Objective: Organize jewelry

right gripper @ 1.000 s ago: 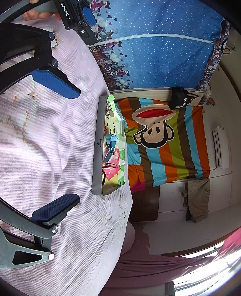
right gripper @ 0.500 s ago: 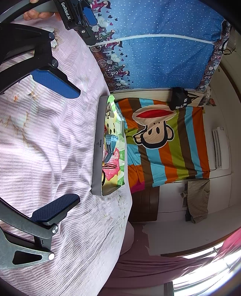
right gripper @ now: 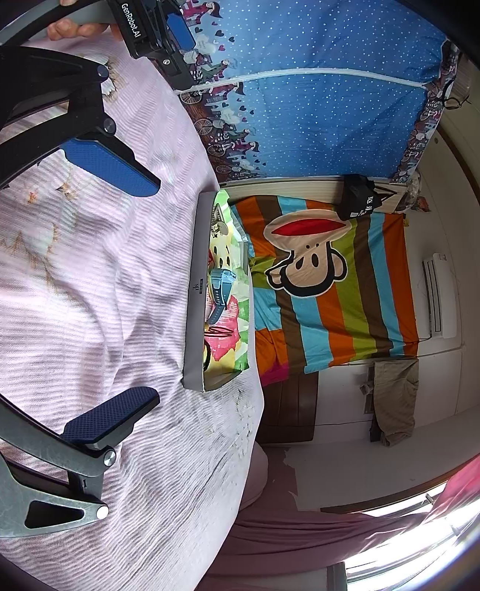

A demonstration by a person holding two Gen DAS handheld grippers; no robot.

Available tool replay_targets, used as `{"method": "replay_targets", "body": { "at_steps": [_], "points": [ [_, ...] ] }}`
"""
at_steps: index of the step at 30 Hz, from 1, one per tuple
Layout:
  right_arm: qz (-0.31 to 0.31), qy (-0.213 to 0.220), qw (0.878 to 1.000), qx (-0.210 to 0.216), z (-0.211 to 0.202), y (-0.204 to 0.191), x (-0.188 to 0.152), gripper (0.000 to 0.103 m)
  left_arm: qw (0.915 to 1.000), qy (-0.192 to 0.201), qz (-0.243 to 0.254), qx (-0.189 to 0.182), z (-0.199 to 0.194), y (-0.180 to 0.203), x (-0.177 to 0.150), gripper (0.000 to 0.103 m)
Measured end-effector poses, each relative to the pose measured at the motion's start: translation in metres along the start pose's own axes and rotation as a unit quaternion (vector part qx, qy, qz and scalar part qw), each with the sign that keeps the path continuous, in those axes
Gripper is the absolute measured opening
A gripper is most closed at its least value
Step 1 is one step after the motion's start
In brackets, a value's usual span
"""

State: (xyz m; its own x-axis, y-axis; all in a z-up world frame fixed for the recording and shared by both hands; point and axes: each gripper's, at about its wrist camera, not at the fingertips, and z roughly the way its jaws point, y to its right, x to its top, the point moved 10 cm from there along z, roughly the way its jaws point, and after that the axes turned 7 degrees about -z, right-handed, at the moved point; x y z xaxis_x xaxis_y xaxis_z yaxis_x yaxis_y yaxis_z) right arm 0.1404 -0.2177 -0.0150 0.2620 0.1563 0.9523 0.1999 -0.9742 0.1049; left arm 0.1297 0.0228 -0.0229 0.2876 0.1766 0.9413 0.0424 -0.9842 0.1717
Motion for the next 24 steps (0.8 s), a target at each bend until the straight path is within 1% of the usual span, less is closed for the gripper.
{"method": "replay_targets", "body": {
  "at_steps": [24],
  "points": [
    [0.001, 0.000, 1.000, 0.000, -0.0002, 0.0008, 0.0002, 0.103, 1.0000, 0.002, 0.003, 0.000, -0.0003, 0.0004, 0.0008, 0.101]
  ]
}}
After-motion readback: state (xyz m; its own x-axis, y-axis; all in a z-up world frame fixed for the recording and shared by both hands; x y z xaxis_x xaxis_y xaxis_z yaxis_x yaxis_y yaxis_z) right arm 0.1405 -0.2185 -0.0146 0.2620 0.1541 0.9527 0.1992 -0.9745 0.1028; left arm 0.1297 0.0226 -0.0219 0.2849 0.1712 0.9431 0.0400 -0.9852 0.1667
